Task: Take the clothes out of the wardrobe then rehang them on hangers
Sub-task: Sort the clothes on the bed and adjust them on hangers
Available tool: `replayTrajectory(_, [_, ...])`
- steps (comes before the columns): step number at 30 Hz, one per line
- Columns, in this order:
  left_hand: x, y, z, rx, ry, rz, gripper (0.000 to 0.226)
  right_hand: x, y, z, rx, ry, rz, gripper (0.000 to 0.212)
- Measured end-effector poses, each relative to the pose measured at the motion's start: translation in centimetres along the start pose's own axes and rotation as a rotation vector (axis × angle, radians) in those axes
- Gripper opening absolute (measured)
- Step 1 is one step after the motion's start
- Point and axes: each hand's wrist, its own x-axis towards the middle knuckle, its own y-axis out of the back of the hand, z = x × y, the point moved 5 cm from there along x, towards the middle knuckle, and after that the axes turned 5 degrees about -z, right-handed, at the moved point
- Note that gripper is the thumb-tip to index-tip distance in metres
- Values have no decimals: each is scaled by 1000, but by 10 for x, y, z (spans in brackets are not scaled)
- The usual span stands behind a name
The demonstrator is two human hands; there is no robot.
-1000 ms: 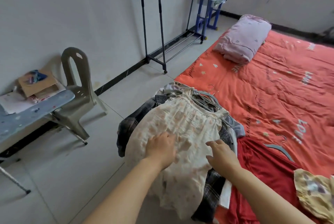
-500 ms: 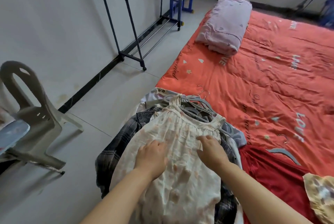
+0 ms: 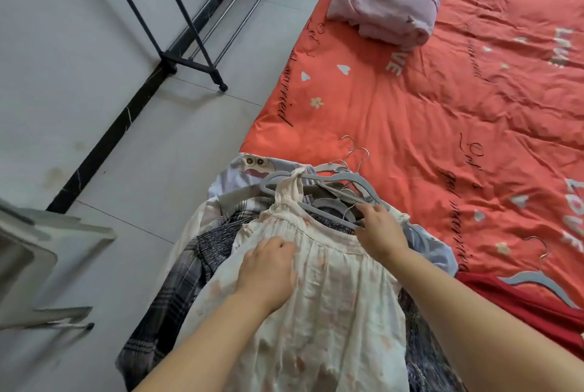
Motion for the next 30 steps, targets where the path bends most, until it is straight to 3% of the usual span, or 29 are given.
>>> replayTrajectory(5, [49, -10, -2, 8, -17, -26, 48, 60, 6, 29, -5, -118, 98, 46])
replayTrajectory(8, [65, -17, -3, 5, -33, -36, 46, 86, -4, 40, 1, -162, 67, 48])
replayTrajectory(11, [73, -22, -4, 29, -49, -34, 45, 97, -15, 45, 16, -176, 79, 36])
replayTrajectory(15, [73, -22, -3, 30, -63, -4, 46, 91, -13, 51, 131, -207, 198, 39])
replayTrajectory(24, [35, 29, 17, -26, -192, 284, 45, -6, 42, 11, 227, 107, 562, 41])
replayTrajectory(30, [-13, 76, 35, 55, -322, 535, 49, -95, 64, -13, 282, 249, 682, 42])
